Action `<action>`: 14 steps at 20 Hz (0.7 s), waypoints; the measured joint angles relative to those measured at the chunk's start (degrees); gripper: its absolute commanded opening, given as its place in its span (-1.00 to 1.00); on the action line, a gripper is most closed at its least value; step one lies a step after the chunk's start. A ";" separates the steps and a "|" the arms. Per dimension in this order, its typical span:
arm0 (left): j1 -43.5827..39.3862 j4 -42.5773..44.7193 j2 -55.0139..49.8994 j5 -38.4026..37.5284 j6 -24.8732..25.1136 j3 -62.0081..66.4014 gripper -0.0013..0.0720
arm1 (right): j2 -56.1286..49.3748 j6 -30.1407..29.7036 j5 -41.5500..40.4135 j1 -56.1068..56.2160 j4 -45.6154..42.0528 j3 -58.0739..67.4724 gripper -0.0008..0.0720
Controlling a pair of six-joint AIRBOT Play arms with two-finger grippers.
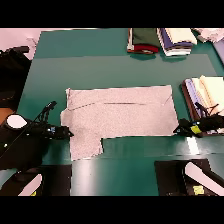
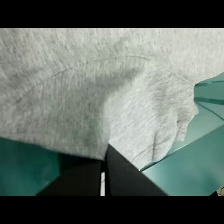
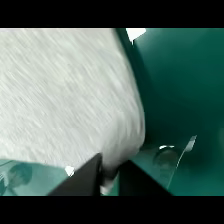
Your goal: Fold the shirts.
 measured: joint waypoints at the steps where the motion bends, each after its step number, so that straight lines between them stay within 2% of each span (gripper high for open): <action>1: 0.02 1.33 0.00 -0.85 -0.17 0.63 -0.92 | -0.68 -0.07 0.07 2.25 -0.48 1.40 -0.95; 4: 0.02 4.83 1.60 -5.07 -1.01 2.32 -0.92 | 0.17 0.17 3.10 8.33 -5.29 5.33 -0.95; 9: 0.00 7.10 7.45 -11.06 -2.99 5.81 -0.92 | 7.78 1.66 7.52 12.22 -11.91 10.36 -0.95; 14: -0.02 9.09 3.21 -5.03 -2.58 13.99 -0.91 | 3.96 3.28 6.32 14.08 -12.46 20.72 -0.95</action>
